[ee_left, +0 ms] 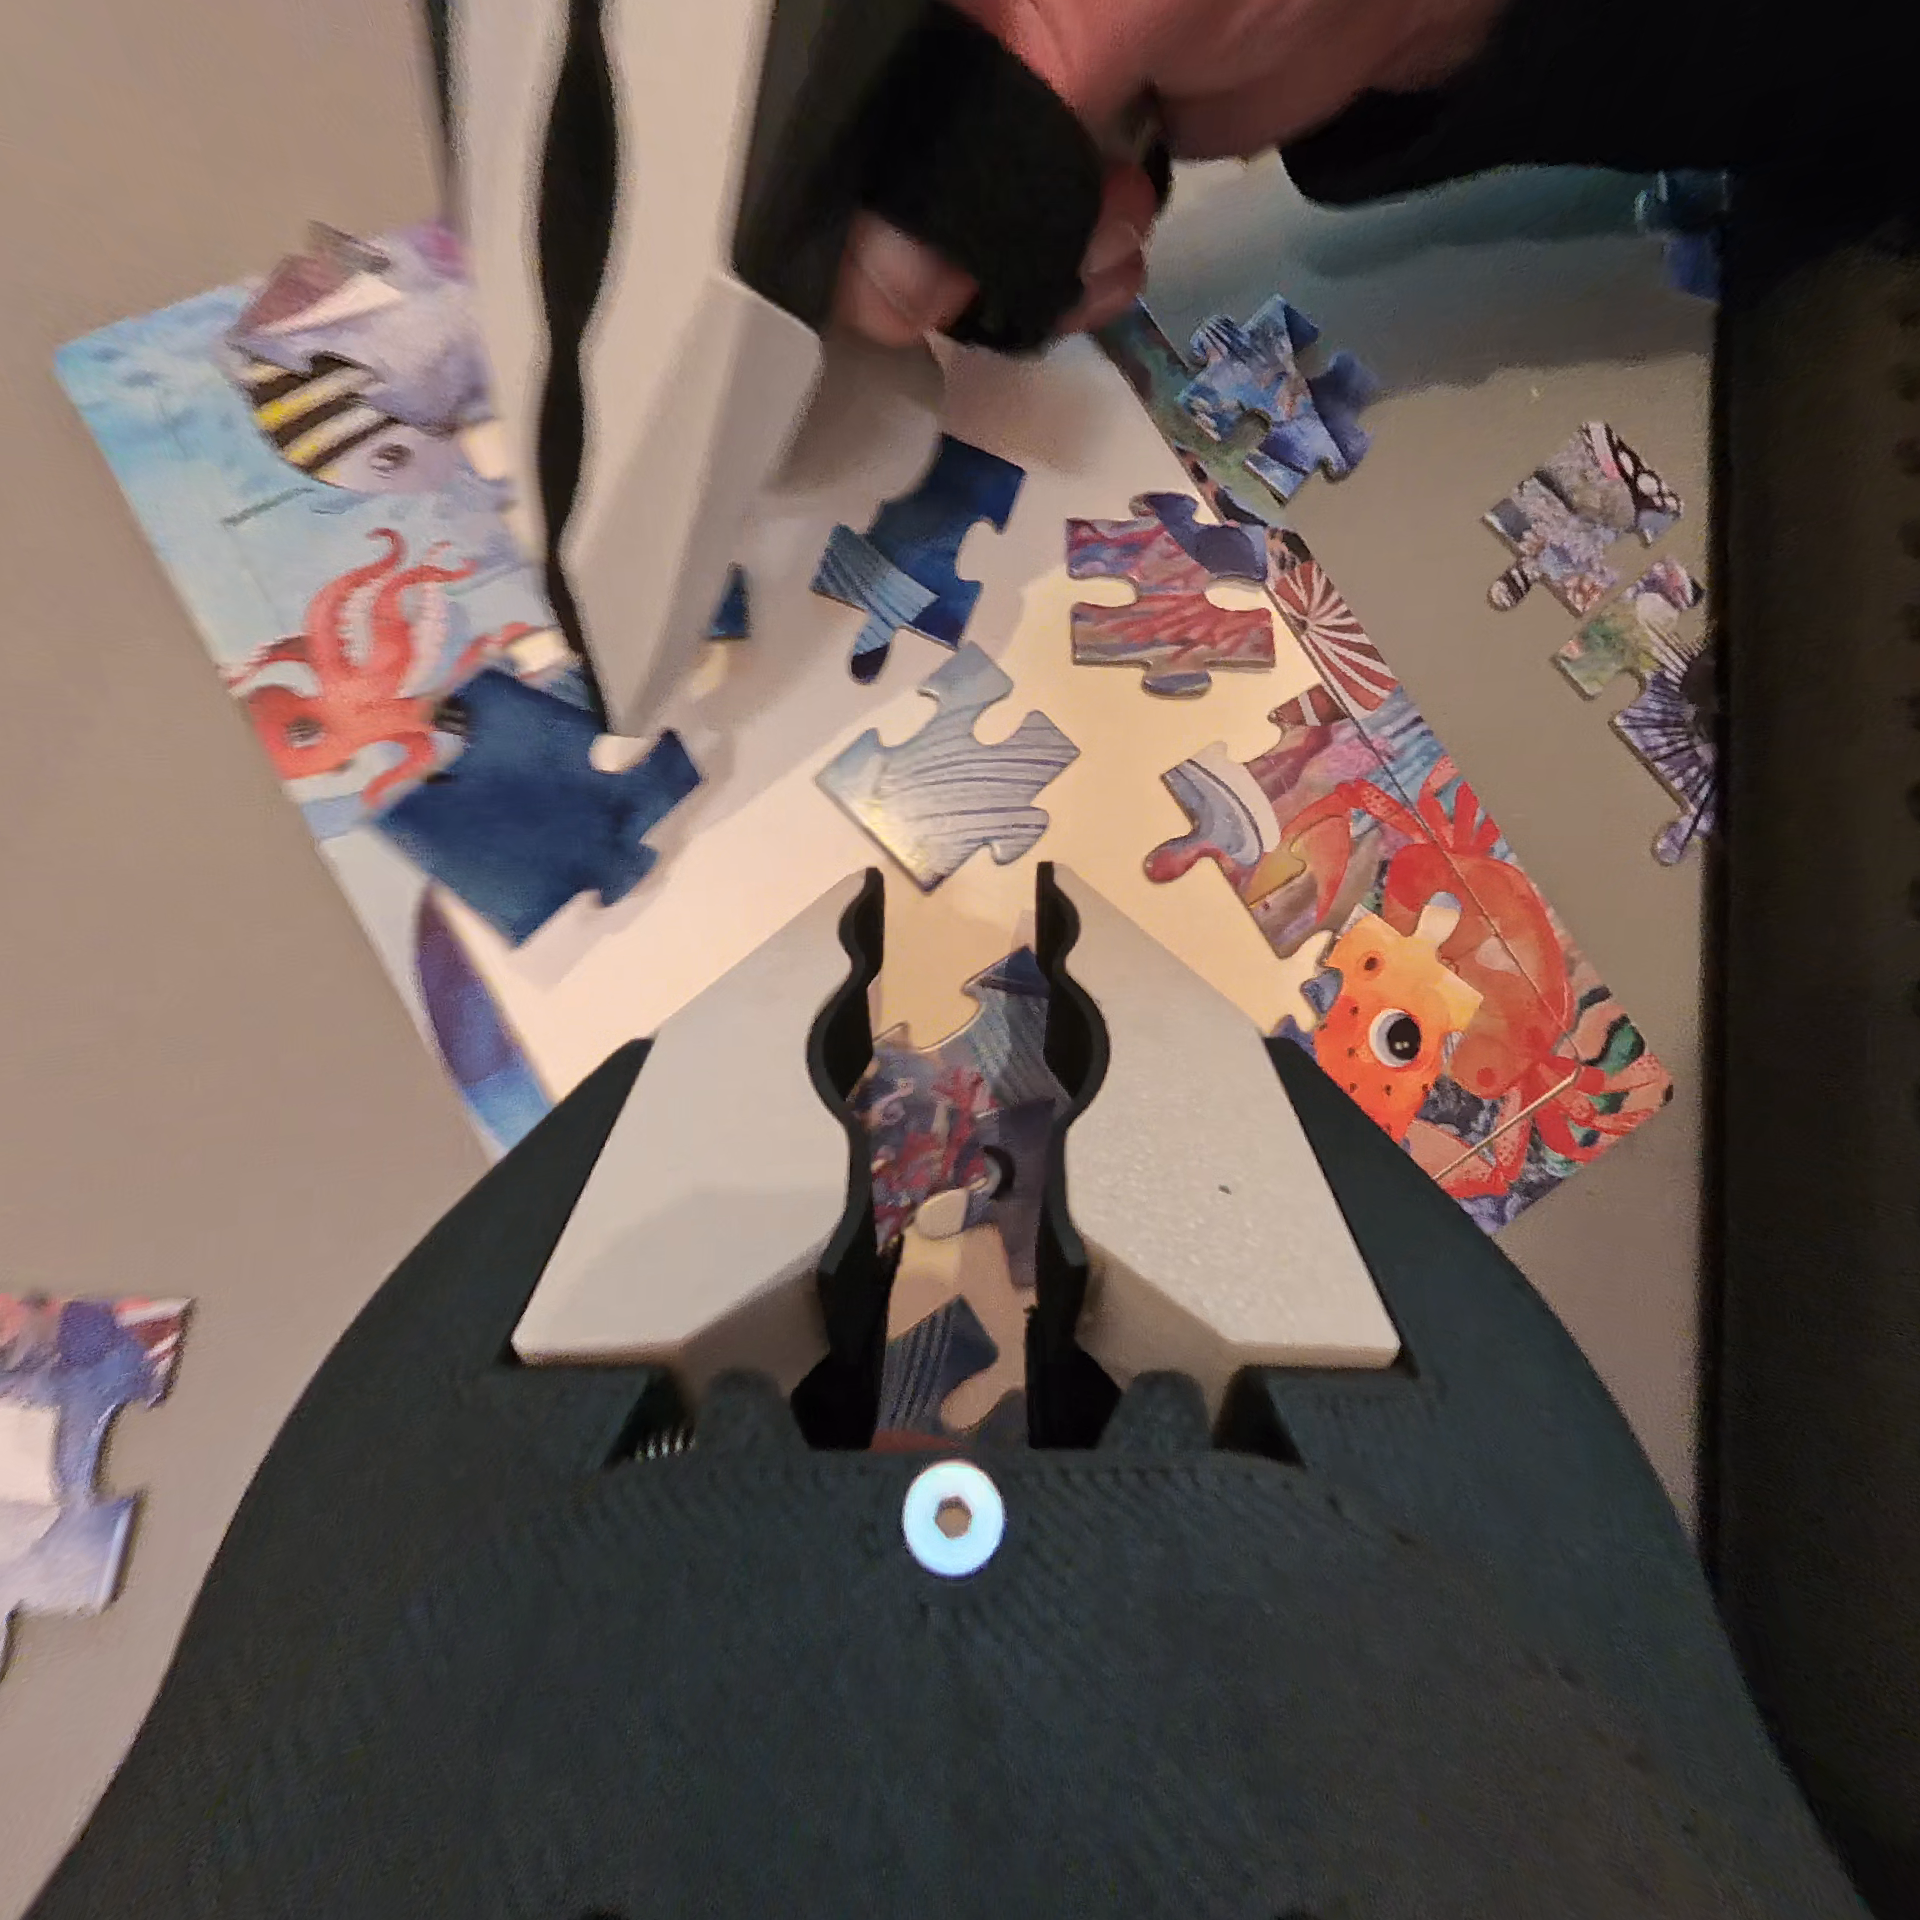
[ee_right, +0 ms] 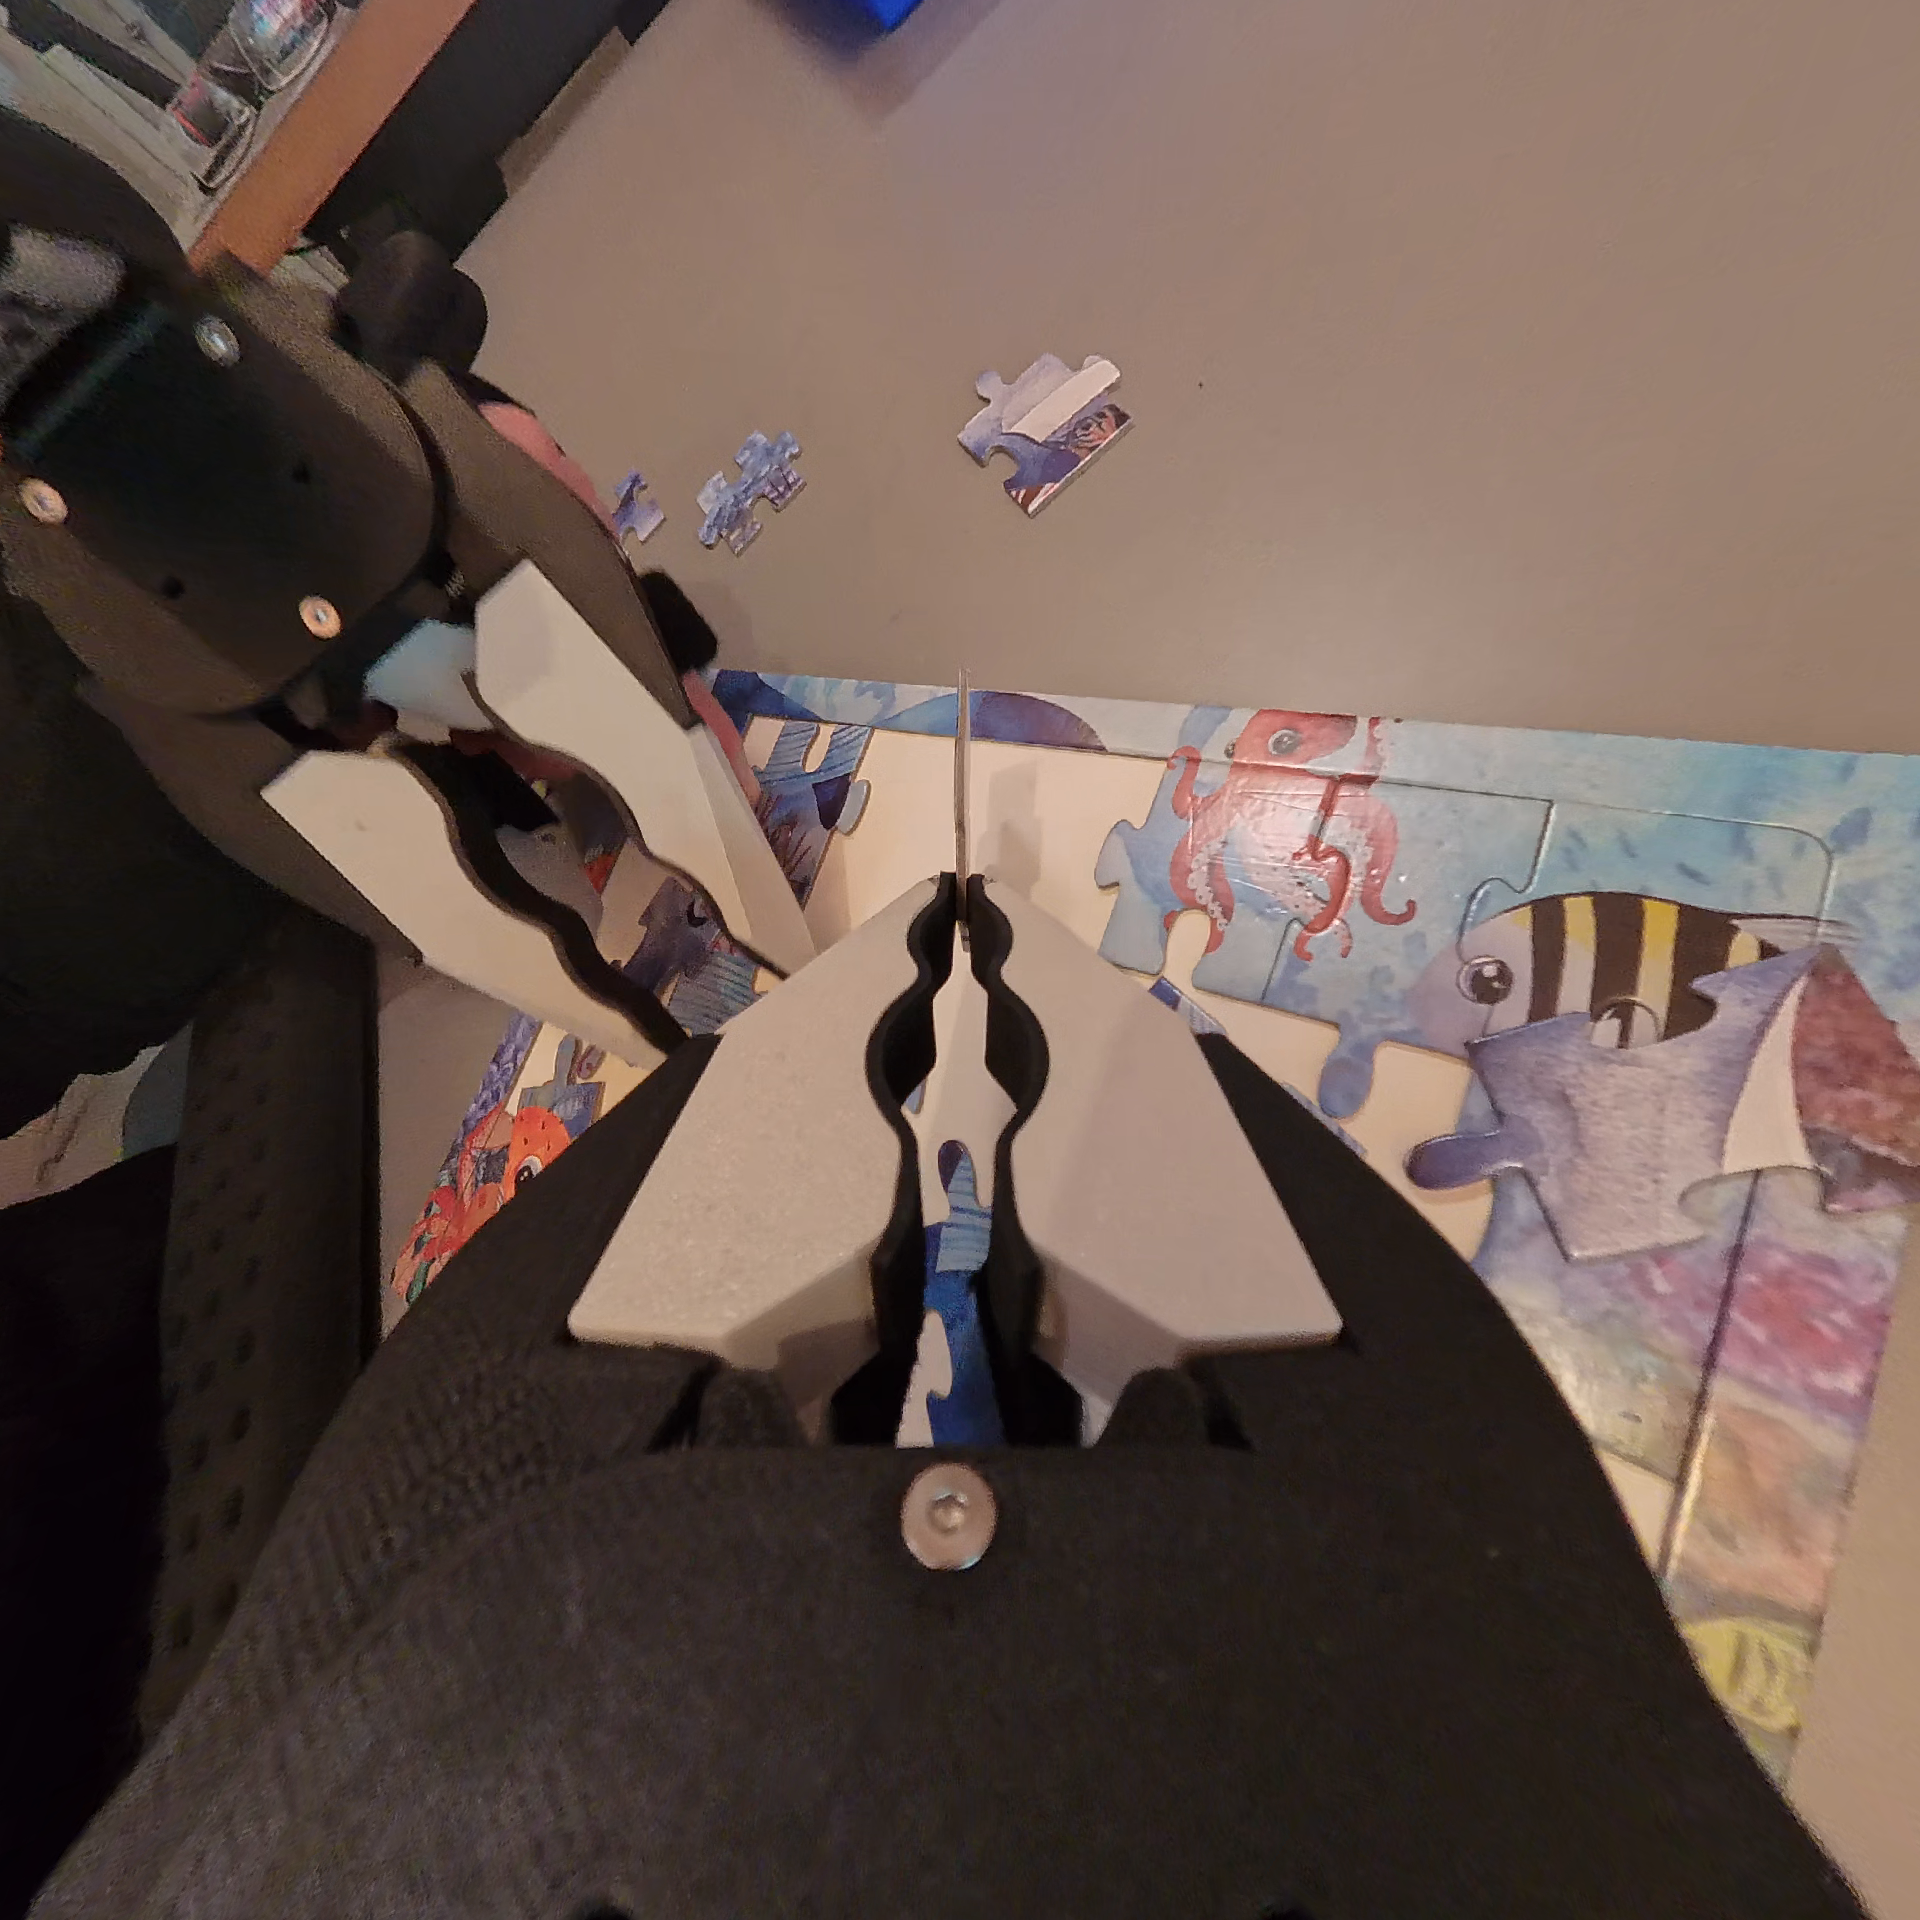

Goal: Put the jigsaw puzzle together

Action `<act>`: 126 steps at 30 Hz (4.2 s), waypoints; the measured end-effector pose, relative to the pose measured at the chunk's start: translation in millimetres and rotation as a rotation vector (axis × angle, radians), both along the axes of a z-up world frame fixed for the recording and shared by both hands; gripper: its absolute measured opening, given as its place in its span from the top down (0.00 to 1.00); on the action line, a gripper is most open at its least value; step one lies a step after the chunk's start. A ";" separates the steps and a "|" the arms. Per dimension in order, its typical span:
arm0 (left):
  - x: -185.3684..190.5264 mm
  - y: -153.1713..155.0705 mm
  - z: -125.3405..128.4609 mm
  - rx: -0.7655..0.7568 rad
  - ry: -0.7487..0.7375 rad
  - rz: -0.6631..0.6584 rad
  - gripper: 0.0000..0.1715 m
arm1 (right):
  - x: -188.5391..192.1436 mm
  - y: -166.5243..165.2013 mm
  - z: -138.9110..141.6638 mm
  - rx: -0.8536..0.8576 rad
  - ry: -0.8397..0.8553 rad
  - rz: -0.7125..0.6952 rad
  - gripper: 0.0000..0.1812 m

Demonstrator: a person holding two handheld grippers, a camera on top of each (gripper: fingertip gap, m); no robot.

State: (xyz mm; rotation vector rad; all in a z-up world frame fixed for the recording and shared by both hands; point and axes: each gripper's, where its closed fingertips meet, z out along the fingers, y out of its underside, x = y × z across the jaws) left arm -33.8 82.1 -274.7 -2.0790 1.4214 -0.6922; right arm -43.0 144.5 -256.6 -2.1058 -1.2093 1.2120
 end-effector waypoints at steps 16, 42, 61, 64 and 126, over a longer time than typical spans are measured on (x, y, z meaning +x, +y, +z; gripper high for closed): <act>-37.8 30.2 0.6 0.080 0.071 0.161 0.83 | 2.6 -13.2 -26.3 0.146 -0.230 0.086 0.91; -62.6 36.9 -8.5 0.094 0.165 0.217 0.81 | -13.3 -15.3 -26.0 0.230 -0.246 0.073 0.87; -58.7 50.5 -10.6 0.161 0.177 0.254 0.72 | -7.1 -11.6 -28.2 0.319 -0.293 0.108 0.93; -57.4 51.8 -10.7 0.161 0.170 0.260 0.72 | -7.3 -7.5 -28.6 0.336 -0.296 0.089 0.95; -83.8 53.6 -11.7 0.077 0.146 0.337 0.85 | -21.2 -7.7 -29.1 0.426 -0.294 0.085 0.91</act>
